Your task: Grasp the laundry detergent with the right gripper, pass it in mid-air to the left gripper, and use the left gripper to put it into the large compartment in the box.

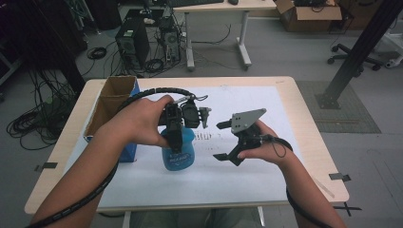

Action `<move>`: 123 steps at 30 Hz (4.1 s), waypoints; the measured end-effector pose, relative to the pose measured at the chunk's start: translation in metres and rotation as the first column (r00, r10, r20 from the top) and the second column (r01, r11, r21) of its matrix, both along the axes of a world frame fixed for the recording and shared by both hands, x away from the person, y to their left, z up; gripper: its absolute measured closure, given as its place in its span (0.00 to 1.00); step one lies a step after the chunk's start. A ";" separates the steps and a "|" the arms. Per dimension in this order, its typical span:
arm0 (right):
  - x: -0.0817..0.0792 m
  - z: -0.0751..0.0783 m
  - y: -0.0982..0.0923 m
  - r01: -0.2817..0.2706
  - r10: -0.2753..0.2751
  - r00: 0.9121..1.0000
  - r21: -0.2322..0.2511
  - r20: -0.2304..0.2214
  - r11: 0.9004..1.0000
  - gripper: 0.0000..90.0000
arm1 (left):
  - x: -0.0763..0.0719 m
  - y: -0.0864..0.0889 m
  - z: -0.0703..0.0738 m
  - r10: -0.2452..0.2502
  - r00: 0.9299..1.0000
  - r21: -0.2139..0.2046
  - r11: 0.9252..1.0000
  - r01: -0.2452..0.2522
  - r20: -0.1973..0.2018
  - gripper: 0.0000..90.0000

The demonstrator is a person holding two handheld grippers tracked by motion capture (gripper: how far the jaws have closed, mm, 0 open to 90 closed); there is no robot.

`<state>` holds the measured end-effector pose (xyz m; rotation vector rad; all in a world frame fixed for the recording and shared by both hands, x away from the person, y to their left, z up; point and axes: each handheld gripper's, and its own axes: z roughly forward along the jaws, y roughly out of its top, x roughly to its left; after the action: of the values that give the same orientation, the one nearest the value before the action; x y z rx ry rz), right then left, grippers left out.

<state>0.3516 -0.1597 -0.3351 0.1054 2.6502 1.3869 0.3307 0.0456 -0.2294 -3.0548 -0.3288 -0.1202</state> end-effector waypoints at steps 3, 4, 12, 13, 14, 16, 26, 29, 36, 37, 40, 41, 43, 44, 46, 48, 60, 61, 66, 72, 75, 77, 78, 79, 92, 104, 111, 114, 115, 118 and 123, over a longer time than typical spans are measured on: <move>0.003 0.006 -0.005 0.002 -0.001 1.000 -0.045 0.014 0.999 0.01 | 0.002 0.001 0.003 0.029 1.000 -0.003 1.000 -0.029 0.003 0.42; 0.005 0.009 -0.007 0.005 -0.004 1.000 -0.069 0.016 0.998 0.01 | 0.002 0.001 0.004 0.043 0.999 -0.007 0.999 -0.043 0.003 0.42; 0.015 0.019 -0.014 0.001 0.004 1.000 -0.207 0.025 0.978 0.02 | 0.005 0.006 0.011 0.122 0.992 -0.018 0.992 -0.122 0.015 0.42; 0.016 0.020 -0.015 0.002 0.003 1.000 -0.219 0.027 0.976 0.02 | 0.006 0.007 0.012 0.134 0.991 -0.022 0.991 -0.134 0.015 0.42; 0.018 0.022 -0.016 0.005 0.001 1.000 -0.239 0.025 0.971 0.02 | 0.006 0.008 0.013 0.148 0.989 -0.024 0.989 -0.147 0.015 0.42; 0.019 0.024 -0.017 0.002 0.004 1.000 -0.253 0.024 0.968 0.02 | 0.007 0.010 0.015 0.174 0.985 -0.033 0.984 -0.173 0.019 0.42; 0.023 0.028 -0.024 -0.005 0.008 1.000 -0.343 0.007 0.939 0.02 | 0.012 0.022 0.028 0.295 0.955 -0.048 0.955 -0.293 0.029 0.42; 0.023 0.027 -0.026 -0.007 0.006 1.000 -0.359 -0.005 0.933 0.02 | 0.015 0.026 0.032 0.353 0.935 -0.044 0.935 -0.352 0.038 0.42; 0.023 0.026 -0.027 -0.012 0.008 1.000 -0.384 -0.013 0.923 0.03 | 0.025 0.041 0.045 0.484 0.874 -0.057 0.875 -0.481 0.040 0.42; 0.023 0.026 -0.026 -0.015 0.011 1.000 -0.384 -0.011 0.923 0.03 | 0.026 0.044 0.048 0.504 0.863 -0.064 0.863 -0.501 0.033 0.42; 0.022 0.026 -0.025 -0.020 0.016 1.000 -0.387 -0.014 0.922 0.03 | 0.028 0.051 0.055 0.557 0.830 -0.084 0.828 -0.554 0.023 0.42; 0.022 0.026 -0.025 -0.022 0.018 1.000 -0.388 -0.013 0.921 0.03 | 0.028 0.053 0.058 0.569 0.822 -0.084 0.821 -0.565 0.021 0.42; 0.022 0.026 -0.024 -0.022 0.018 1.000 -0.390 -0.014 0.920 0.03 | 0.028 0.056 0.063 0.596 0.802 -0.098 0.800 -0.592 0.023 0.42; 0.023 0.026 -0.025 -0.023 0.019 1.000 -0.394 -0.015 0.919 0.03 | 0.028 0.057 0.066 0.612 0.791 -0.107 0.788 -0.606 0.023 0.42; 0.023 0.026 -0.025 -0.023 0.019 1.000 -0.396 -0.015 0.918 0.03 | 0.028 0.061 0.073 0.640 0.768 -0.114 0.765 -0.634 0.020 0.42; 0.024 0.027 -0.025 -0.023 0.017 1.000 -0.401 -0.018 0.916 0.03 | 0.029 0.065 0.079 0.658 0.753 -0.116 0.749 -0.652 0.019 0.42; 0.028 0.027 -0.030 -0.021 0.011 1.000 -0.409 -0.027 0.912 0.03 | 0.039 0.094 0.121 0.770 0.638 -0.129 0.636 -0.761 0.031 0.42; 0.028 0.027 -0.031 -0.020 0.009 1.000 -0.410 -0.029 0.912 0.03 | 0.040 0.097 0.125 0.782 0.622 -0.131 0.620 -0.773 0.031 0.42; 0.030 0.027 -0.032 -0.024 0.010 0.999 -0.422 -0.035 0.906 0.03 | 0.046 0.111 0.139 0.822 0.569 -0.146 0.567 -0.811 0.035 0.42; 0.032 0.031 -0.034 -0.032 0.016 0.999 -0.435 -0.041 0.900 0.03 | 0.053 0.130 0.147 0.846 0.532 -0.154 0.529 -0.834 0.024 0.42; 0.032 0.033 -0.035 -0.034 0.017 0.999 -0.442 -0.042 0.897 0.03 | 0.055 0.140 0.151 0.864 0.503 -0.164 0.500 -0.850 0.023 0.42; 0.033 0.034 -0.036 -0.035 0.018 0.999 -0.445 -0.043 0.895 0.03 | 0.057 0.146 0.154 0.877 0.480 -0.168 0.477 -0.863 0.024 0.42; 0.033 0.034 -0.036 -0.036 0.017 0.999 -0.447 -0.046 0.894 0.03 | 0.058 0.149 0.155 0.882 0.471 -0.166 0.468 -0.868 0.026 0.42; 0.033 0.035 -0.035 -0.037 0.019 0.999 -0.447 -0.045 0.894 0.03 | 0.059 0.152 0.156 0.887 0.460 -0.165 0.458 -0.874 0.028 0.42; 0.034 0.032 -0.035 -0.049 0.021 0.998 -0.463 -0.066 0.885 0.03 | 0.070 0.190 0.161 0.936 0.352 -0.171 0.350 -0.921 0.018 0.42; 0.035 0.030 -0.037 -0.052 0.017 0.997 -0.468 -0.078 0.882 0.03 | 0.080 0.214 0.147 0.962 0.275 -0.196 0.269 -0.943 0.000 0.42; 0.035 0.030 -0.037 -0.060 0.020 0.996 -0.481 -0.089 0.875 0.03 | 0.084 0.218 0.134 0.963 0.268 -0.190 0.261 -0.946 -0.011 0.42; 0.035 0.031 -0.036 -0.064 0.021 0.995 -0.488 -0.092 0.871 0.03 | 0.086 0.218 0.129 0.963 0.270 -0.185 0.264 -0.947 -0.010 0.42; 0.035 0.032 -0.036 -0.065 0.024 0.996 -0.488 -0.091 0.870 0.03 | 0.086 0.218 0.127 0.963 0.270 -0.183 0.263 -0.947 -0.009 0.42; 0.035 0.034 -0.035 -0.065 0.024 0.996 -0.489 -0.091 0.870 0.03 | 0.088 0.217 0.122 0.961 0.275 -0.180 0.268 -0.946 -0.011 0.42; 0.034 0.035 -0.035 -0.068 0.025 0.995 -0.490 -0.094 0.869 0.03 | 0.090 0.217 0.113 0.960 0.280 -0.173 0.273 -0.946 -0.017 0.42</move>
<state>0.3859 -0.1950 -0.3006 0.0411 3.0003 0.6825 0.4205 0.2626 -0.1161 -2.3286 -2.1881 -0.1547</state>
